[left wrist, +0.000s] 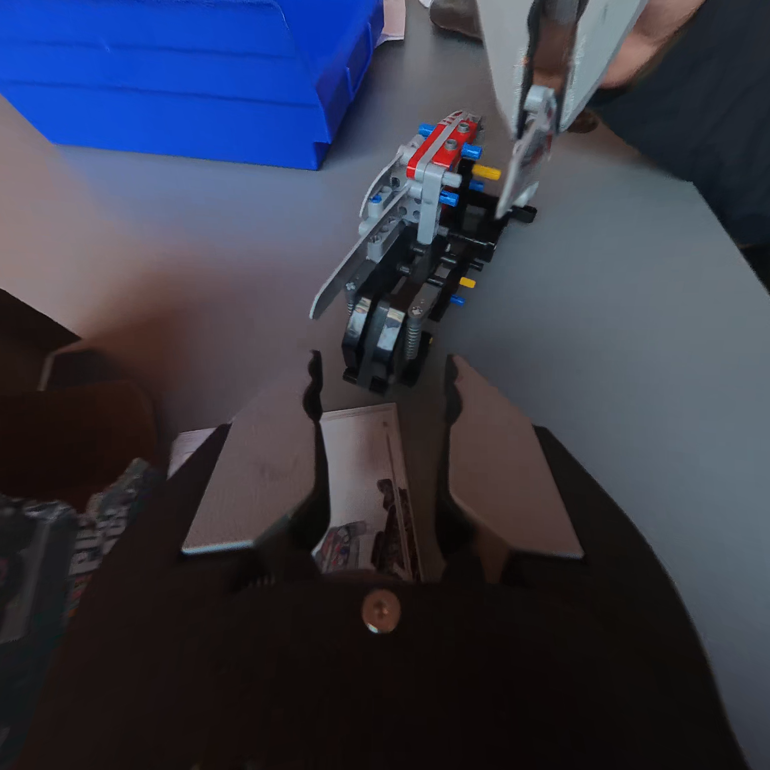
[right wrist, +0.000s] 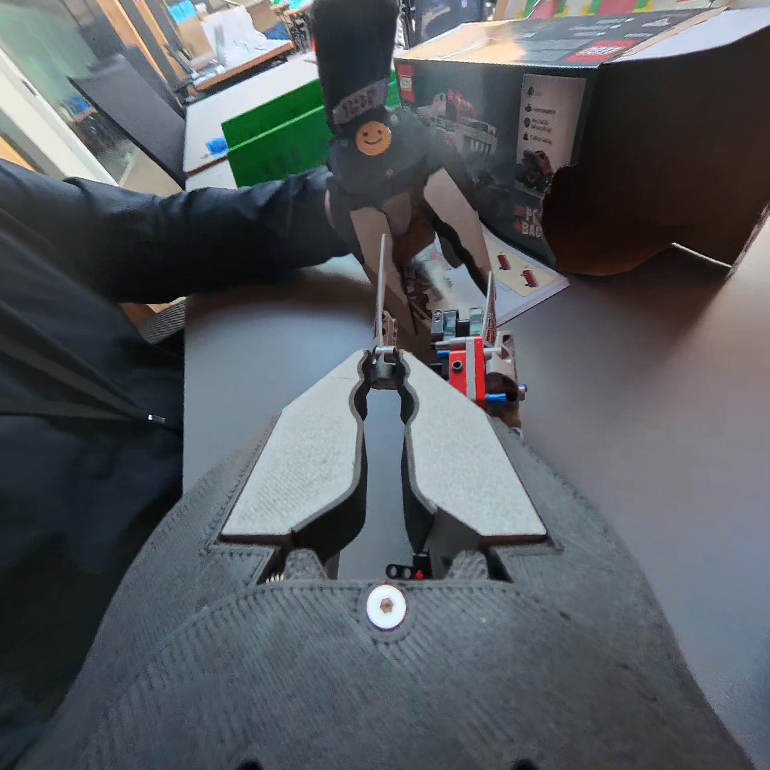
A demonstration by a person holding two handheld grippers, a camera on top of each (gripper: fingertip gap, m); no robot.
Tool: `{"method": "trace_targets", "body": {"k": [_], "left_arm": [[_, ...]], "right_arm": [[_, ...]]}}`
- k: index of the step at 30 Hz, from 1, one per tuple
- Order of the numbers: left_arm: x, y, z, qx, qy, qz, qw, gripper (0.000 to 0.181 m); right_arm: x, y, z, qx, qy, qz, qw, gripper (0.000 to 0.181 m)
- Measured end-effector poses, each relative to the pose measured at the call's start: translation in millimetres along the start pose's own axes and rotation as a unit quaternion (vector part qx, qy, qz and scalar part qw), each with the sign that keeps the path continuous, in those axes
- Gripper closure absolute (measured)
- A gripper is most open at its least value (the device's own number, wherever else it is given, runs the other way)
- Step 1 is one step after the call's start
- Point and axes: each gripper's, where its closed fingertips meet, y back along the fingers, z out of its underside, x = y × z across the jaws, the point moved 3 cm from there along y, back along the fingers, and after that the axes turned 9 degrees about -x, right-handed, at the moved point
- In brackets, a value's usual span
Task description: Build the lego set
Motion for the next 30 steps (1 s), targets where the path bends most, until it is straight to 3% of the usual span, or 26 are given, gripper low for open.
{"method": "trace_targets", "body": {"k": [9, 12, 17, 20, 24, 28, 30], "left_arm": [[19, -7, 3, 0.004, -0.004, 0.060, 0.998, 0.153], [20, 0, 6, -0.023, -0.005, 0.048, 0.999, 0.141], [34, 29, -23, 0.025, -0.013, 0.058, 0.998, 0.143], [45, 27, -34, 0.014, -0.030, 0.049, 0.998, 0.143], [55, 20, -35, -0.002, -0.064, 0.049, 0.997, 0.160], [53, 22, -35, 0.010, -0.049, 0.055, 0.997, 0.180], [53, 21, -34, 0.010, -0.037, 0.069, 0.997, 0.181]], "right_arm": [[-1, 0, 10, -0.004, -0.044, -0.056, 0.997, 0.173], [-6, 1, 12, -0.010, -0.048, -0.069, 0.996, 0.173], [-8, -1, 15, -0.039, -0.036, -0.047, 0.997, 0.173], [-9, -5, 15, -0.059, -0.029, -0.033, 0.997, 0.173], [-8, -9, 14, -0.086, -0.011, -0.013, 0.996, 0.173], [-8, -10, 13, -0.108, 0.000, -0.011, 0.994, 0.173], [-9, -12, 15, -0.126, 0.021, 0.006, 0.992, 0.173]]}}
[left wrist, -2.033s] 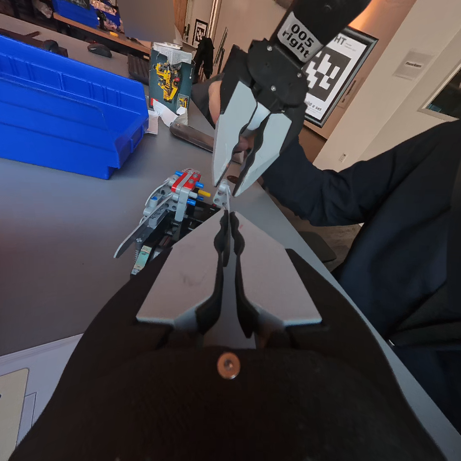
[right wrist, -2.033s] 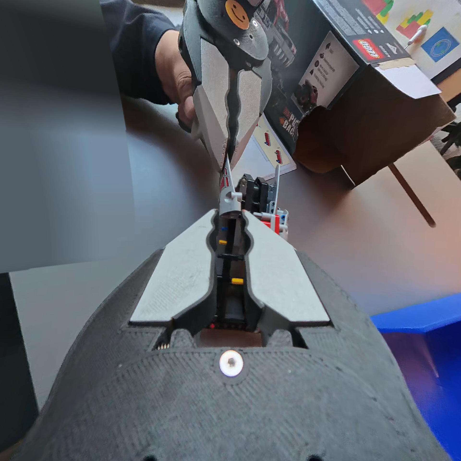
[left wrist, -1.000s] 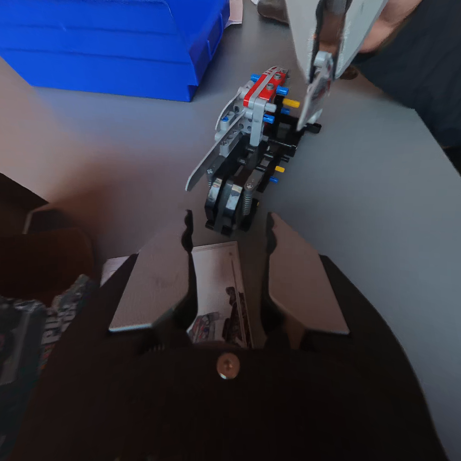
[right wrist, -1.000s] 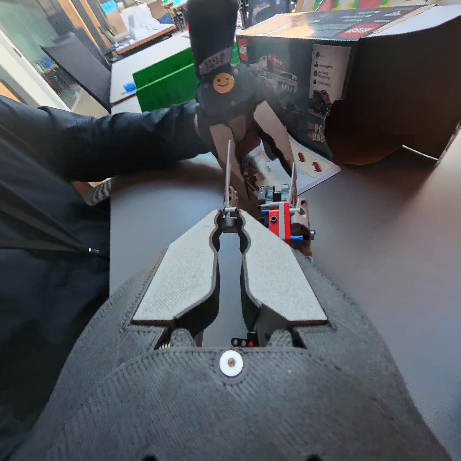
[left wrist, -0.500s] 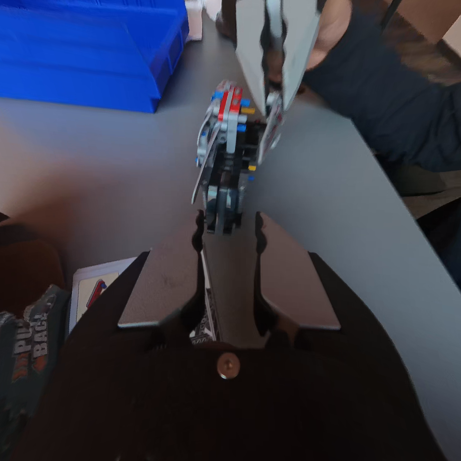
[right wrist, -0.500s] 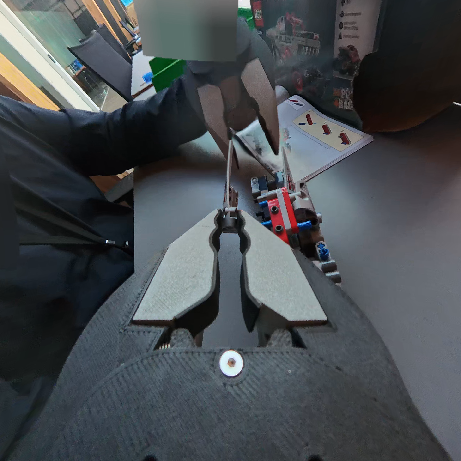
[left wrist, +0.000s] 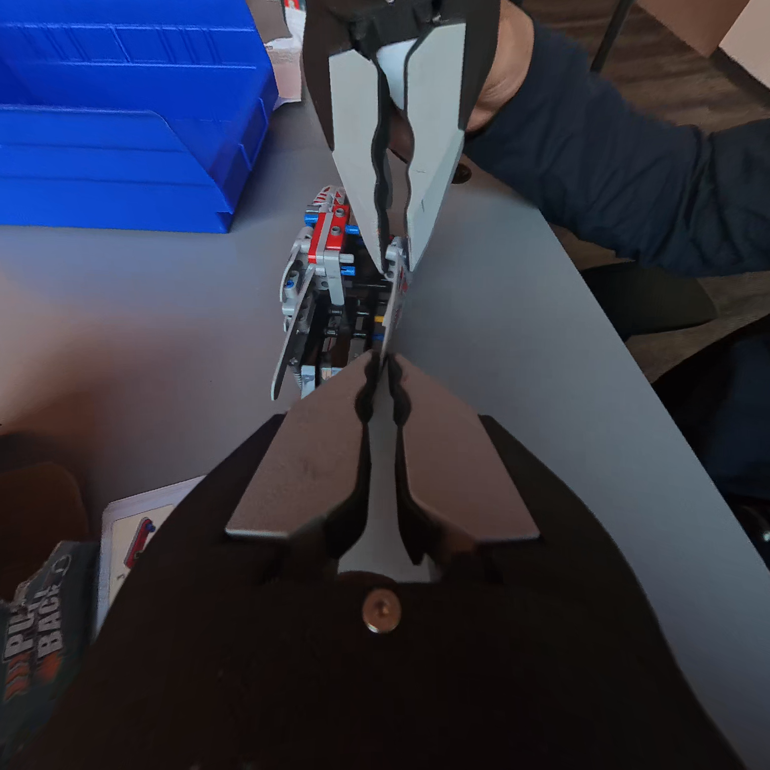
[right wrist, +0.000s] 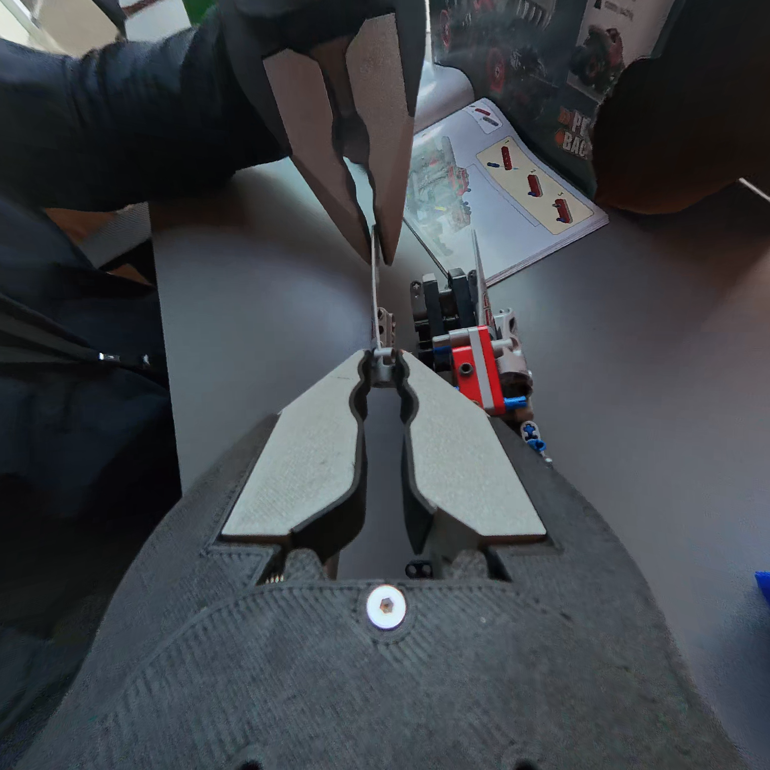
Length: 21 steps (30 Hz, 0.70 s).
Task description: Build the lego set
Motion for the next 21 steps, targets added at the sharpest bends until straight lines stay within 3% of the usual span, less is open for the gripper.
{"method": "trace_targets", "body": {"k": [4, 9, 13, 18, 21], "left_arm": [[4, -2, 0, -0.003, -0.001, 0.010, 1.000, 0.181], [9, -4, -1, 0.022, -0.034, -0.037, 0.999, 0.181], [25, -6, 5, 0.047, -0.130, -0.073, 0.988, 0.181], [17, -8, 13, 0.057, -0.134, -0.103, 0.984, 0.181], [23, -10, 20, 0.055, -0.214, -0.151, 0.964, 0.181]], "right_arm": [[-4, -2, 2, -0.023, 0.037, 0.050, 0.998, 0.172], [-5, 1, 1, -0.032, 0.079, 0.136, 0.987, 0.170], [-22, 0, 4, -0.012, 0.166, 0.189, 0.968, 0.171], [-20, -9, 9, 0.013, 0.223, 0.252, 0.941, 0.171], [-23, -12, 12, 0.033, 0.273, 0.280, 0.920, 0.172]]}}
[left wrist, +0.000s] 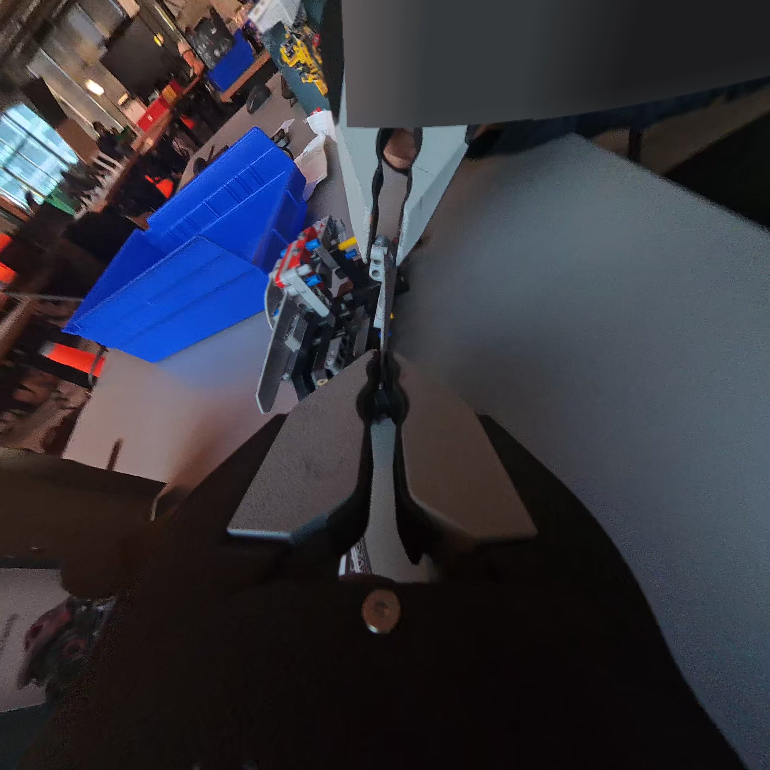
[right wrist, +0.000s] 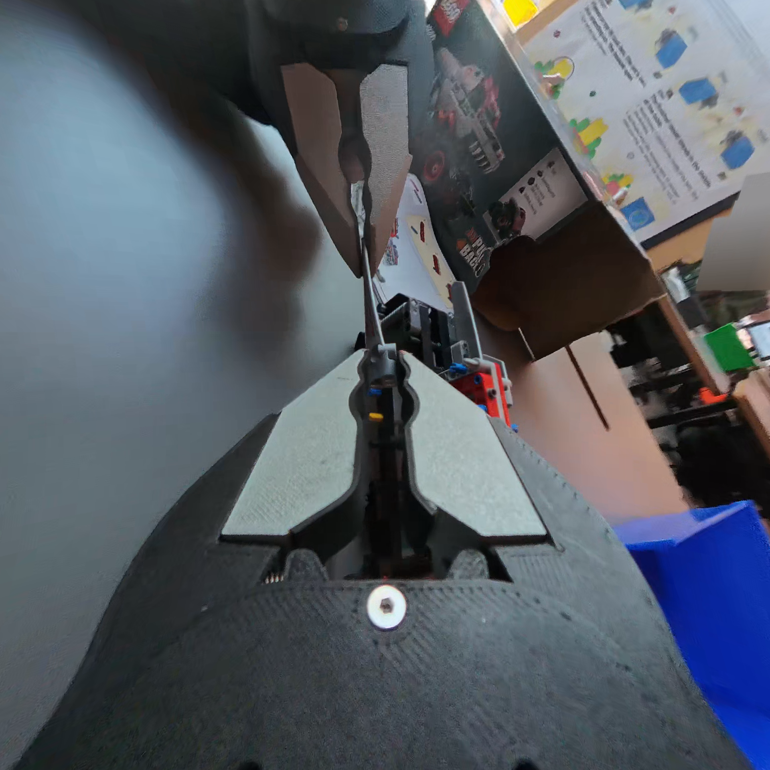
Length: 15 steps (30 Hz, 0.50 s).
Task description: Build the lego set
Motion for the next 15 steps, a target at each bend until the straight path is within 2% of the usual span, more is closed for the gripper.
{"method": "trace_targets", "body": {"k": [2, 5, 15], "left_arm": [[4, -3, 5, -0.009, -0.020, -0.016, 1.000, 0.181], [0, -5, 9, -0.015, -0.025, -0.036, 0.999, 0.181], [-11, -7, -1, -0.002, 0.061, -0.009, 0.998, 0.181]], "right_arm": [[-4, -2, 3, -0.011, 0.042, 0.029, 0.999, 0.172], [-2, -10, 8, -0.024, 0.038, 0.050, 0.998, 0.172], [11, -2, 7, -0.002, 0.001, 0.069, 0.998, 0.171]]}}
